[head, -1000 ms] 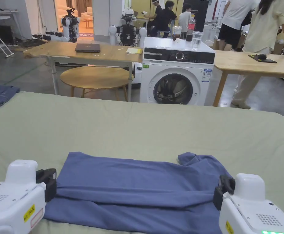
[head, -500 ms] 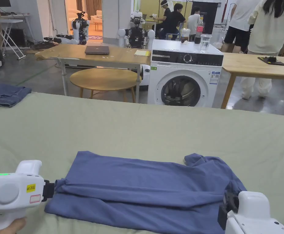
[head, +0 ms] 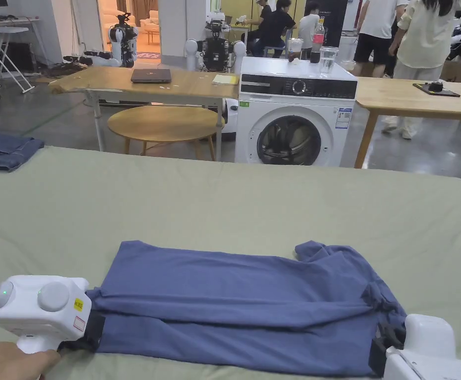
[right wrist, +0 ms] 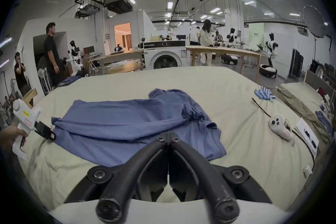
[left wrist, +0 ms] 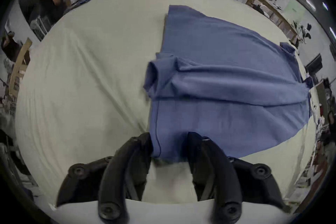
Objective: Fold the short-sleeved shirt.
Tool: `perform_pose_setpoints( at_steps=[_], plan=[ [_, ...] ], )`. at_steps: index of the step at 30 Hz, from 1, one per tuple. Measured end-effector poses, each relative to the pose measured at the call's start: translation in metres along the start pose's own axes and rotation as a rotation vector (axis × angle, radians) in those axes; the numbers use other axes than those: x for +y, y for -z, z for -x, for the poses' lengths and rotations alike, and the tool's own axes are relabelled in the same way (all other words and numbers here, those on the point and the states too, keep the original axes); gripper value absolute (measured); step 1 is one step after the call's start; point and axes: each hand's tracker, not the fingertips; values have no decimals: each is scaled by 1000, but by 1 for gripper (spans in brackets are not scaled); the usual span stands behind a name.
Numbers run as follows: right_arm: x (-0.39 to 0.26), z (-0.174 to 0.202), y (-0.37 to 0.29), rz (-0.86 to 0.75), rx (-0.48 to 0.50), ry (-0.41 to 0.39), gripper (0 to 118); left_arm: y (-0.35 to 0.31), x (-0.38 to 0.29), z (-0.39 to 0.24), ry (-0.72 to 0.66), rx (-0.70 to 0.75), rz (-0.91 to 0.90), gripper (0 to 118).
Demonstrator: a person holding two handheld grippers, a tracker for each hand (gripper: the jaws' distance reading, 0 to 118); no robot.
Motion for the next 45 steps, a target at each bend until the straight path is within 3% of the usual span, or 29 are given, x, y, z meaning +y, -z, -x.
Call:
perform_pose_setpoints(
  at_steps=[1, 3, 6, 10, 11, 18, 19, 20, 21, 23, 24, 27, 36, 41, 45],
  plan=[
    [0, -2, 1, 12, -5, -11, 0, -3, -2, -1, -4, -4, -5, 4],
    [2, -7, 8, 41, -25, -38, 0, -2, -1, 5, -8, -72, -26, 1],
    [13, -18, 20, 140, -45, -48, 5, -5, -8, 5, 14, -59, -29, 1],
    [30, -44, 45, 214, -33, -51, 56, -23, -19, 7, -25, -84, -86, 1],
    [33, -49, 53, 247, -39, -61, 58, -27, -19, 7, -25, -88, -89, 1],
    [25, -74, 125, 536, -26, -57, 55, -37, -26, 6, -23, -95, -130, 1],
    [20, -76, 132, 575, -13, -53, 49, -36, -25, 6, -22, -95, -132, 1],
    [13, -76, 139, 618, 0, -53, 32, -36, -26, 6, -23, -95, -132, 1],
    [4, -78, 144, 655, 20, -47, 24, -35, -26, 6, -24, -96, -129, 1],
    [2, -79, 138, 579, 23, 6, 10, -34, -26, 7, -34, -101, -128, 1],
    [3, -78, 134, 578, 34, 11, 8, -34, -27, 7, -35, -103, -128, 1],
    [5, -70, 127, 560, 31, -53, 6, -35, -27, 8, -36, -105, -133, 1],
    [49, -68, 64, 418, 52, -67, 5, -78, -23, 10, -42, -146, -232, 1],
    [69, -58, 21, 348, 40, -139, 4, -113, -33, 14, -16, -141, -289, 1],
    [56, -55, -15, 371, 43, -144, 4, -127, -64, 30, -38, -149, -297, 1]
  ],
)
